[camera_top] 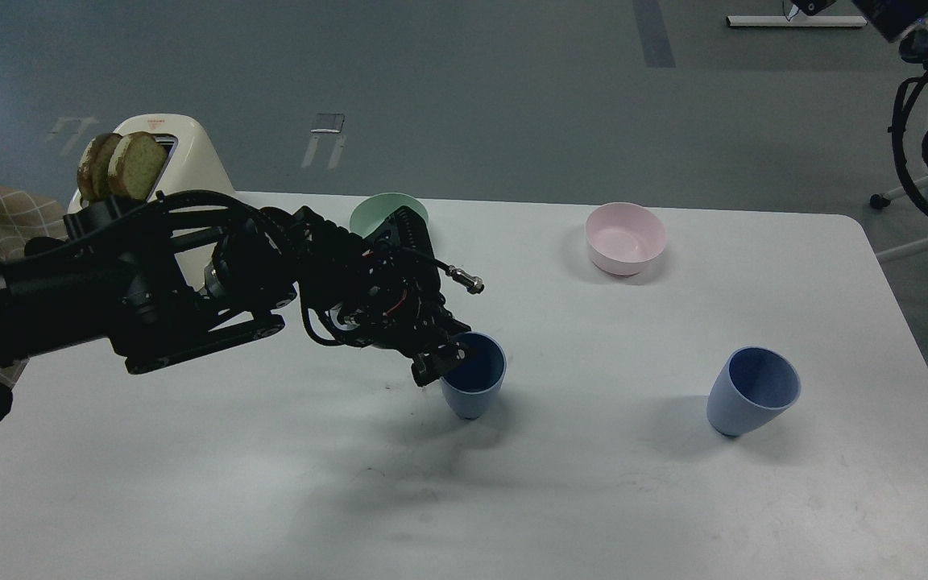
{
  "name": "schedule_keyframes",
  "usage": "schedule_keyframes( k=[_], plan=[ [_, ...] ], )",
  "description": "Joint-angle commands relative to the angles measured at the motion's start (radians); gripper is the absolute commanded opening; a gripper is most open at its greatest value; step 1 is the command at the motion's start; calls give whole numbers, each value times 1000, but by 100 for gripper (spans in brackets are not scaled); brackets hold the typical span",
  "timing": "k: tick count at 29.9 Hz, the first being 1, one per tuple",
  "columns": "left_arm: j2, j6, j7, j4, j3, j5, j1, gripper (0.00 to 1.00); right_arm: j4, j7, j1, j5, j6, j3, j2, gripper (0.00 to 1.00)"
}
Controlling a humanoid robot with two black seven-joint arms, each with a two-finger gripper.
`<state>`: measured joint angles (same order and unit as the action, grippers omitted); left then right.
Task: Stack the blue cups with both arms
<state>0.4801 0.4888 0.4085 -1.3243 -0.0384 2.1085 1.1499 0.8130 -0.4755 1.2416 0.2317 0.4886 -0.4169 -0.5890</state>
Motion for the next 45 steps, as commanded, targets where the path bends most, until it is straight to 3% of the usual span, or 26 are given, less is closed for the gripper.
schedule_keyframes(
  k=[1,6,8,10,18,30,39,45],
  plan=[
    [2,0,1,-13,-8,-4,22,59,0,0,-1,0,0,1,-2,100],
    [21,0,3,-38,-31,-105,88,77,6,0,-4,0,0,1,-20,100],
    [46,0,0,-38,-61,-207,131,91,14,0,-8,0,0,1,-31,100],
    [61,0,-4,-38,-96,-290,155,95,26,0,-16,0,0,1,-43,100],
    [159,0,-17,-13,-247,-691,152,97,95,-2,-89,0,0,-8,-138,100],
    [247,-6,-51,135,-351,-1470,-5,98,166,-2,-290,-11,0,-120,-287,100],
    [215,-85,-48,218,-379,-1745,-48,98,222,-13,-482,-25,0,-285,-354,100],
    [112,-69,-54,358,-414,-1811,-56,98,224,-13,-635,-81,0,-397,-350,100]
  ],
)
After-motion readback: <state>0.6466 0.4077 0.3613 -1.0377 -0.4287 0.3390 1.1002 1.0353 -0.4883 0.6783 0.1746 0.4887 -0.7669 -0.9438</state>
